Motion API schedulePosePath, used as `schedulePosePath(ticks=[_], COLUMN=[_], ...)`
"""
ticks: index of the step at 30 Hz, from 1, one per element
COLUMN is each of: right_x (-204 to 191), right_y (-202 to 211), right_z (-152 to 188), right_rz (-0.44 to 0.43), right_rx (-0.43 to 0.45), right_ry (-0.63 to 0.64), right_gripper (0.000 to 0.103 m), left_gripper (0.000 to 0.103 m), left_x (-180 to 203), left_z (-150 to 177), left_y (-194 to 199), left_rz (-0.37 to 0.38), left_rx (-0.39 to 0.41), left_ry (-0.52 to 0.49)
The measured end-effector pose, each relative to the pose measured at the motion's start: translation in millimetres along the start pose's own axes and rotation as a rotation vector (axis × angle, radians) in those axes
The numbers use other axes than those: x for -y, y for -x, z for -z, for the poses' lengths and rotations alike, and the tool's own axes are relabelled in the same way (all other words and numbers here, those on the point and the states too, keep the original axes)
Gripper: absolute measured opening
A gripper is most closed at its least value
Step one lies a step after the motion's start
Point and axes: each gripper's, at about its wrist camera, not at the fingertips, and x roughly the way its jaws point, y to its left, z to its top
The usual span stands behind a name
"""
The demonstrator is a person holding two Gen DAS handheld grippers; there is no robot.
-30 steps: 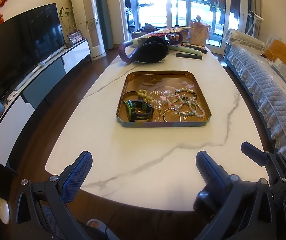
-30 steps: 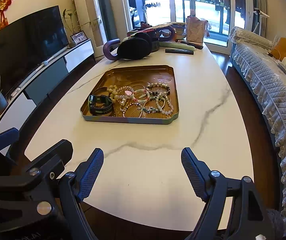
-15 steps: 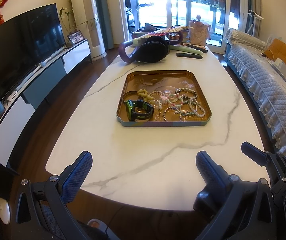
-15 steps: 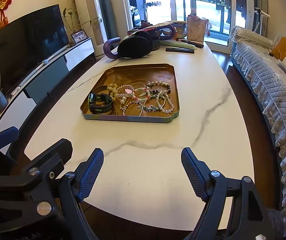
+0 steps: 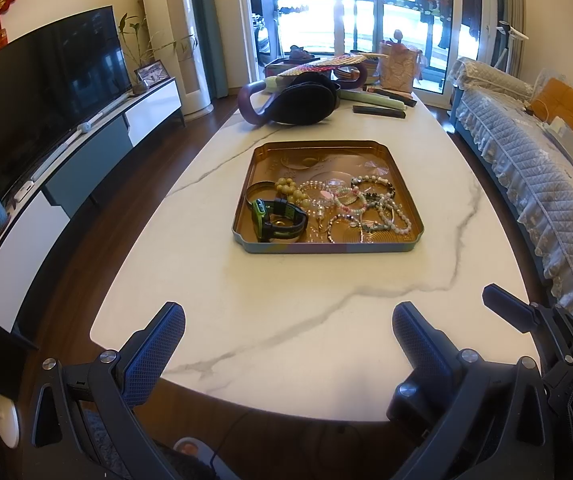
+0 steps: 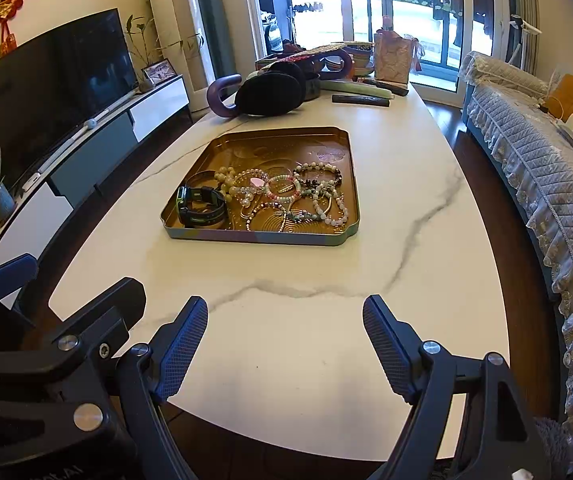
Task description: Organize jewelry
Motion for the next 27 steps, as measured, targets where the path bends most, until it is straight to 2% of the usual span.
schedulePosePath(ticks=[27], right_x=[0.2], right_y=[-1.0], right_z=[2.6], right_rz=[0.008], right_rx=[-0.009], right_ry=[0.006], right_gripper=[0.078], left_gripper=[0.103], left_x=[1.6], left_z=[0.5], left_y=[-1.2], left_rz=[0.001], left_rx=[0.003], left_ry=[-0.007])
